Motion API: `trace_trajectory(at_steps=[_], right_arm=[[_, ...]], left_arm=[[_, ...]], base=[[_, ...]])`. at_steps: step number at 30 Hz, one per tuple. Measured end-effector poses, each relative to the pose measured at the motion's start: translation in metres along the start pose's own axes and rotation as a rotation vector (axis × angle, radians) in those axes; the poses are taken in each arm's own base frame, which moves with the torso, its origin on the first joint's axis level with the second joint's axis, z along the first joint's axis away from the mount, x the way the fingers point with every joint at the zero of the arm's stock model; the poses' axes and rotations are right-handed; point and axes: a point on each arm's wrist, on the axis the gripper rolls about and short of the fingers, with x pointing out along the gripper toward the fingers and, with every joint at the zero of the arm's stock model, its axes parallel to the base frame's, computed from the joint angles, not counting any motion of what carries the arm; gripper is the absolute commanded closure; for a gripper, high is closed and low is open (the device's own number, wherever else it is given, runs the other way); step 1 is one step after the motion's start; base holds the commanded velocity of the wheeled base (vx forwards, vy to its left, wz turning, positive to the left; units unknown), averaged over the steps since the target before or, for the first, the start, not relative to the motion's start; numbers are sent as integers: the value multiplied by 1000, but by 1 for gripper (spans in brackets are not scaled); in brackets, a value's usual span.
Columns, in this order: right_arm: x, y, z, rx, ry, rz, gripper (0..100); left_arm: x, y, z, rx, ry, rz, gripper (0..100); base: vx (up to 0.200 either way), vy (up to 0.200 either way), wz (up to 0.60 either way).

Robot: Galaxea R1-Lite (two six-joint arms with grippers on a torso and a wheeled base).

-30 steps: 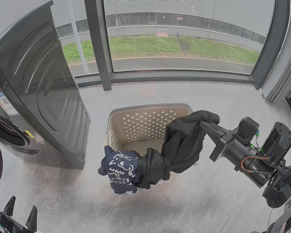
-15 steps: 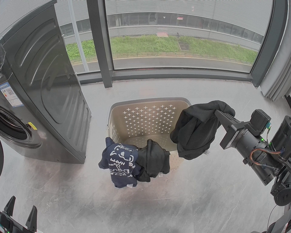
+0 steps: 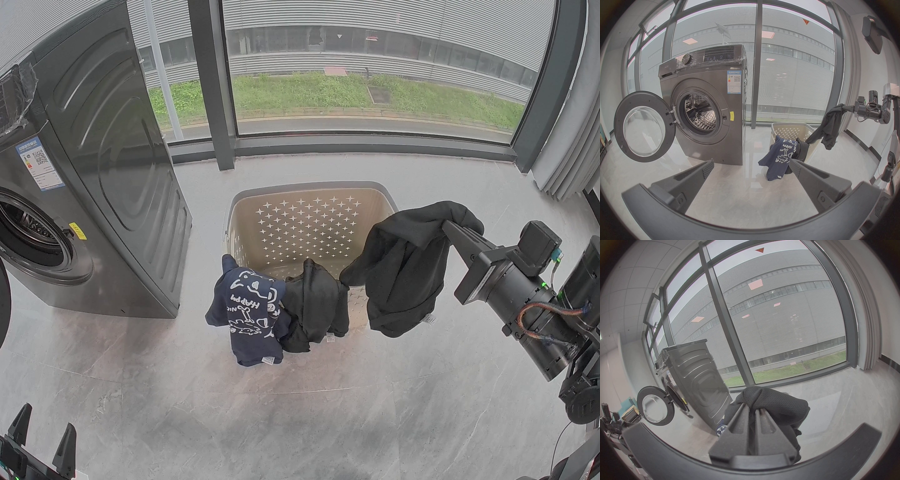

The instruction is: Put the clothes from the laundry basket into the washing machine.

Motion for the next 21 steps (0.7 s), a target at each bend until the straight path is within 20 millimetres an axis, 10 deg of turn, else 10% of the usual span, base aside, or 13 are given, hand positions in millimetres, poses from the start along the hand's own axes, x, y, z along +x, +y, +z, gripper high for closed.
trace_trajectory(at_steps=[21], right_arm=[[0, 2, -3, 2, 11, 11, 100]], left_arm=[[0, 0, 0, 0, 0, 0, 0]], base=[[0, 200, 0]])
